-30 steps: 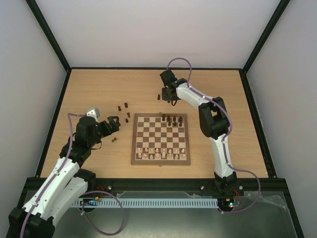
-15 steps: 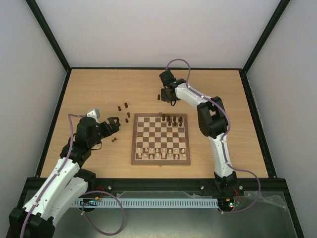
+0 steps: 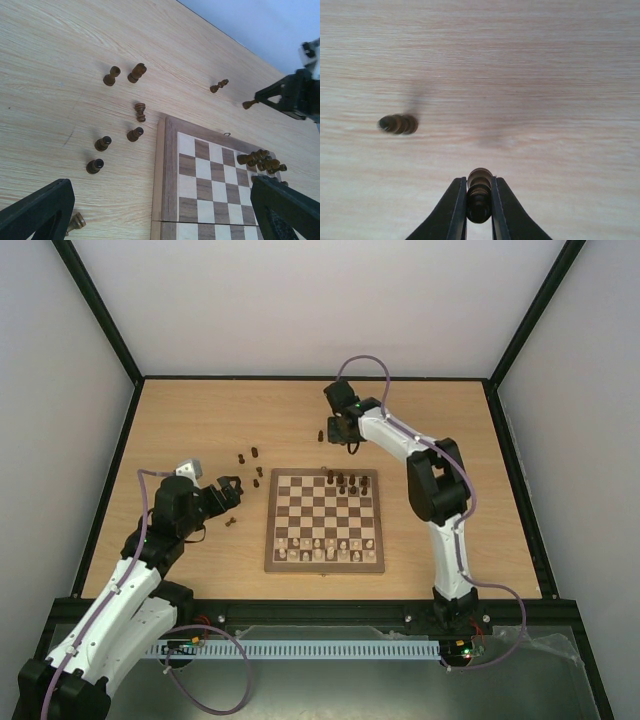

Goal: Set up the chess pieces on the board
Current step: Pick up the chess piece at the center of the board, then place the chess piece on the chessboard.

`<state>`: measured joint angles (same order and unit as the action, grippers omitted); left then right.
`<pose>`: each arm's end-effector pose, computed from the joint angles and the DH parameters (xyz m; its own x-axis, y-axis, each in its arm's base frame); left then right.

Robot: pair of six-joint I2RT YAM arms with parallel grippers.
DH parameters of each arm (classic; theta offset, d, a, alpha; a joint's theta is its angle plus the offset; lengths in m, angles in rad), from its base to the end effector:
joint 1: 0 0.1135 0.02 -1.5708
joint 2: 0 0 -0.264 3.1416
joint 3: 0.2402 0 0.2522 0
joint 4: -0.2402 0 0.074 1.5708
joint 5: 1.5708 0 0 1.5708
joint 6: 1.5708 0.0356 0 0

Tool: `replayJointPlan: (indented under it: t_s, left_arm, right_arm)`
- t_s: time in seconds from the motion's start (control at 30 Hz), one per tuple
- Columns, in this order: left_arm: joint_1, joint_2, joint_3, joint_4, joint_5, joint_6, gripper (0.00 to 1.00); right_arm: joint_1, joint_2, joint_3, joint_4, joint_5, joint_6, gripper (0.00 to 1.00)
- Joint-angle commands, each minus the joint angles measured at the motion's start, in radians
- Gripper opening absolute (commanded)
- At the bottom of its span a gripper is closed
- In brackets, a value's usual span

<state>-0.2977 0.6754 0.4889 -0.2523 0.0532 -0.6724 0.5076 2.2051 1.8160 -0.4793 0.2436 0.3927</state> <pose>0.1572 -0.0502 0.2455 -0.5289 -0.4883 -0.6941 0.0122 0.8134 -0.5815 0.4376 0.2336 0.2059 -0.7447 0.0108 -0.6673 -0.0547 0.9955 0.0771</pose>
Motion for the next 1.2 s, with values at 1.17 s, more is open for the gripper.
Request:
replayJointPlan:
  t_s: [1.17]
  left_arm:
    - [0.003, -0.065, 0.002, -0.023, -0.001, -0.017, 1.0]
  right_arm:
    - [0.289, -0.243, -0.266, -0.1, 0.002, -0.013, 0.11]
